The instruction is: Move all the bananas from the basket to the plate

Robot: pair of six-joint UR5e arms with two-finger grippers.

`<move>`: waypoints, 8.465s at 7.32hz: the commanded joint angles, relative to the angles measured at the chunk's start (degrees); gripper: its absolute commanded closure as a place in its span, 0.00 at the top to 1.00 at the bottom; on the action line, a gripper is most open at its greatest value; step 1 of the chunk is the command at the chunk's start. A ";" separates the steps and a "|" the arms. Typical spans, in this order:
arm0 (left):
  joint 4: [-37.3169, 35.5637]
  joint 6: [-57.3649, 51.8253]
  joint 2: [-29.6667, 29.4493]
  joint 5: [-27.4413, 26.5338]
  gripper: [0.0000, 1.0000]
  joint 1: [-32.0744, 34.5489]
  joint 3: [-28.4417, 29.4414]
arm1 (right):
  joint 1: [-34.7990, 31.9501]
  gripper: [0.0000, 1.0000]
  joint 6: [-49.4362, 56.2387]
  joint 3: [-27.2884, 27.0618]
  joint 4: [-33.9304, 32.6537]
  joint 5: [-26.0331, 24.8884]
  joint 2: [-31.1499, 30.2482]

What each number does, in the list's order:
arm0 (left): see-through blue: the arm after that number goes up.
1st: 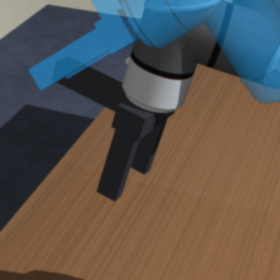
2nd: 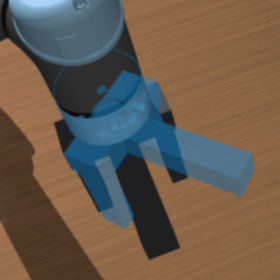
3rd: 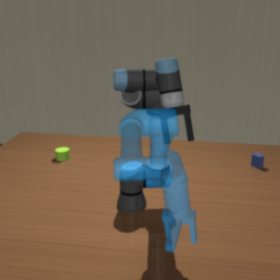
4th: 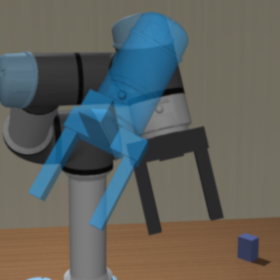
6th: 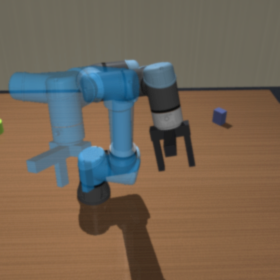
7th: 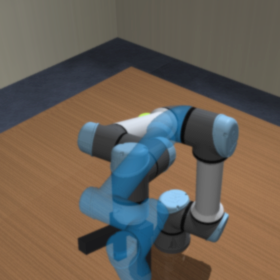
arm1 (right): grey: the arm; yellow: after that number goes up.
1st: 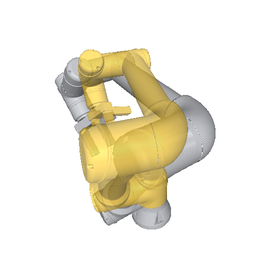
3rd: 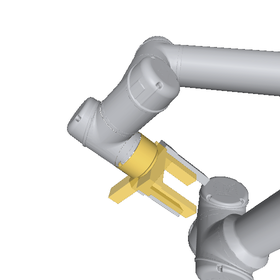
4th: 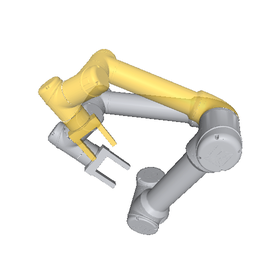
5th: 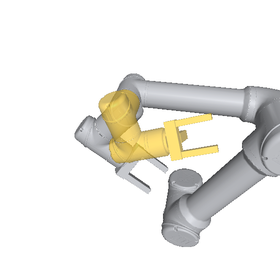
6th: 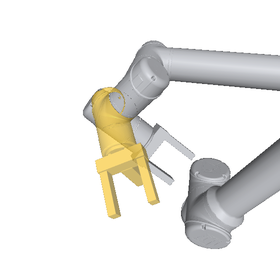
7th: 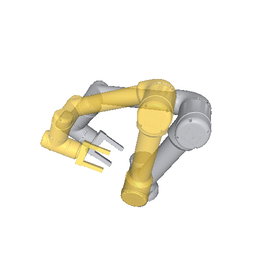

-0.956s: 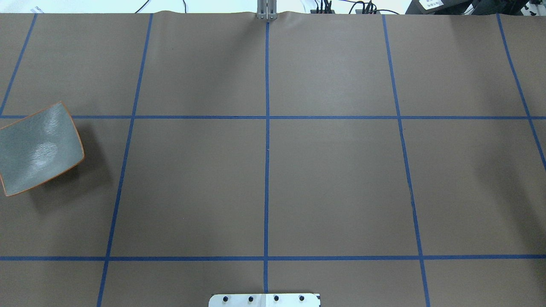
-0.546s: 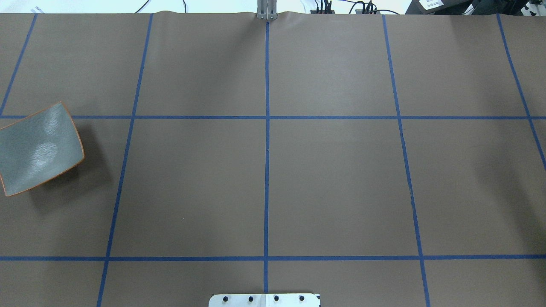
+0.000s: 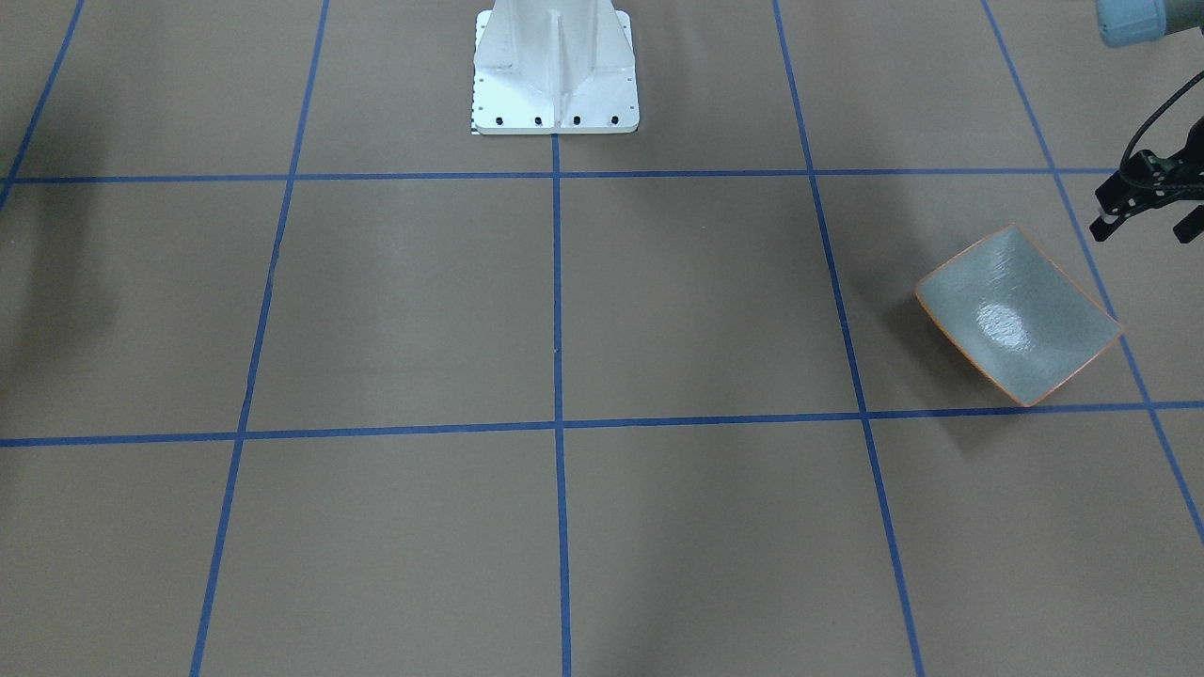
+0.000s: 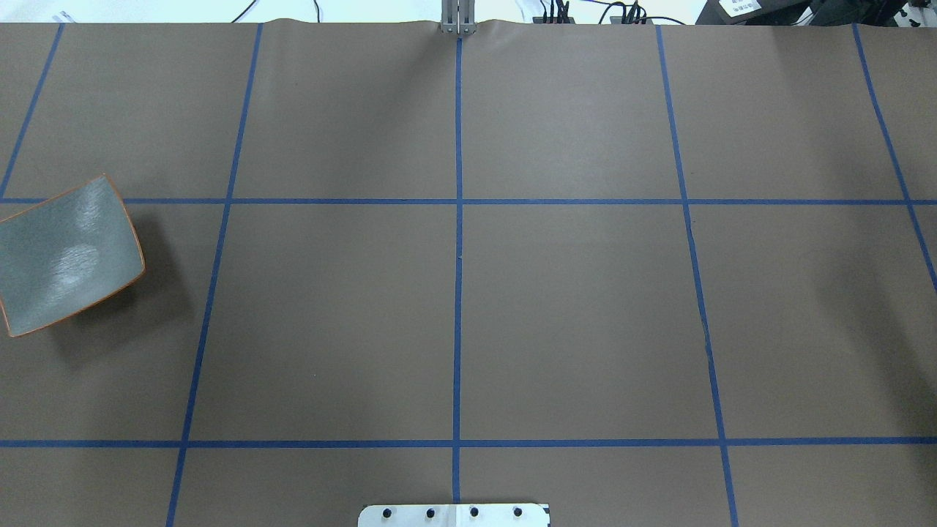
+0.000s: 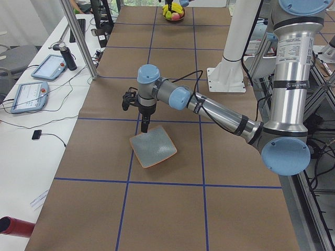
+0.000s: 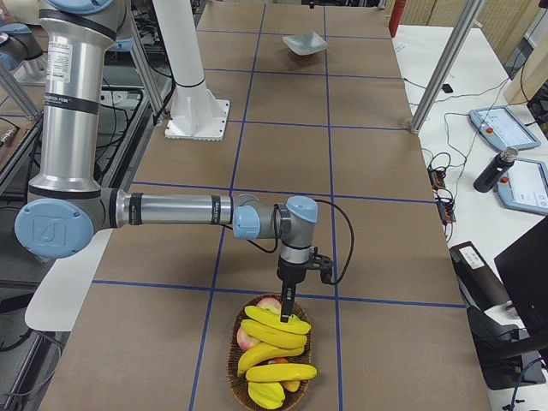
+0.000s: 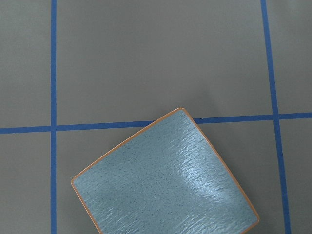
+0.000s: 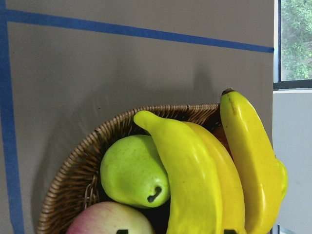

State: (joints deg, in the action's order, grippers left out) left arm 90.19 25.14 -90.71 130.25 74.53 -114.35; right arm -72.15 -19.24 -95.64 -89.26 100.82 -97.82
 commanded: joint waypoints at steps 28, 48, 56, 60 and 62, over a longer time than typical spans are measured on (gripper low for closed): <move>0.16 4.83 -0.44 0.88 1.00 -0.09 -2.54 | -1.15 0.00 2.89 -2.89 -0.74 -5.81 -0.44; 36.68 35.33 -37.09 0.18 1.00 -27.33 23.02 | 29.33 0.00 -62.14 -2.71 31.83 9.57 39.55; 44.54 41.92 -37.09 0.79 0.99 -31.90 23.57 | 35.06 0.00 -62.15 -1.04 42.59 4.74 42.36; 44.63 42.36 -37.09 0.70 0.98 -33.48 23.39 | 35.06 0.00 -62.50 -1.13 45.40 4.91 42.19; 45.24 42.45 -37.18 0.70 0.90 -33.49 23.47 | 35.67 0.00 -62.50 -0.96 48.54 5.00 41.40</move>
State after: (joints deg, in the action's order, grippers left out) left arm 135.16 67.52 -127.85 130.96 41.10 -90.92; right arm -36.89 -81.74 -96.71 -42.93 105.81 -55.87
